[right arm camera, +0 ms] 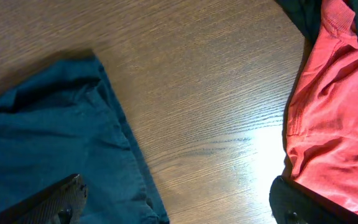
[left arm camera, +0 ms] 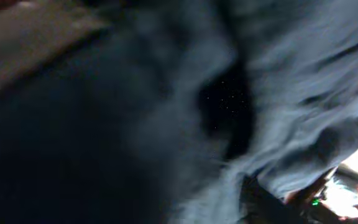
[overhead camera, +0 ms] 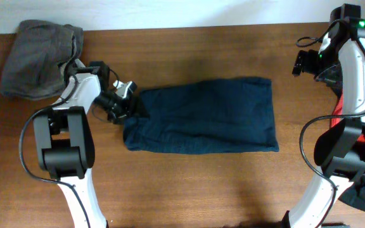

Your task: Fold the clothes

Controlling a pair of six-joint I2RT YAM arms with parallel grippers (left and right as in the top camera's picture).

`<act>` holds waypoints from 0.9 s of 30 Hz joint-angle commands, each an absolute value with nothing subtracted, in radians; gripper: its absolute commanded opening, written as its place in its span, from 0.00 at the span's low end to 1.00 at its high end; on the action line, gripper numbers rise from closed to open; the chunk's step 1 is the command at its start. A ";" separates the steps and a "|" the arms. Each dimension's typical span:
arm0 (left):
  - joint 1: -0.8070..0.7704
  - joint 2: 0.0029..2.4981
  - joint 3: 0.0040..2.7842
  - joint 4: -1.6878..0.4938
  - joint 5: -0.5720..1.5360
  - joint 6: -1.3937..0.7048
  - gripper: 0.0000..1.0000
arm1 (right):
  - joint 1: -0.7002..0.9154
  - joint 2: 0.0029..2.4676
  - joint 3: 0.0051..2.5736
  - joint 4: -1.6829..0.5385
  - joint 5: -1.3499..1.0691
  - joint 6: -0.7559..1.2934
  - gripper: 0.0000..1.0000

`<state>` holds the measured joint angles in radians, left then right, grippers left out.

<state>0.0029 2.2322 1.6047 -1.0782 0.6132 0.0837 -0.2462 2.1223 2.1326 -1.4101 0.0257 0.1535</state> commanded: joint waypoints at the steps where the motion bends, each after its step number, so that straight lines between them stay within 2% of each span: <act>1: -0.020 2.268 1.584 -1.069 0.614 0.073 0.37 | -0.248 2.147 2.077 -1.406 0.035 0.154 0.99; 4: -0.020 2.268 1.584 -1.065 0.612 0.073 0.18 | -0.248 2.148 2.009 -1.377 0.034 0.154 0.99; 5: -0.019 2.268 1.585 -1.055 0.606 0.072 0.01 | -0.248 2.148 1.974 -1.361 0.029 0.154 0.99; 13: 0.039 2.268 1.641 -1.049 0.575 0.041 0.01 | -0.248 2.149 1.813 -1.256 -0.154 0.105 0.99; 20: 0.086 2.268 1.776 -1.161 0.435 0.038 0.01 | -0.248 2.149 1.727 -1.184 -0.242 0.104 0.99; 27: 0.086 2.268 1.908 -1.229 0.422 0.006 0.01 | -0.238 2.149 1.662 -1.086 -0.355 0.104 0.99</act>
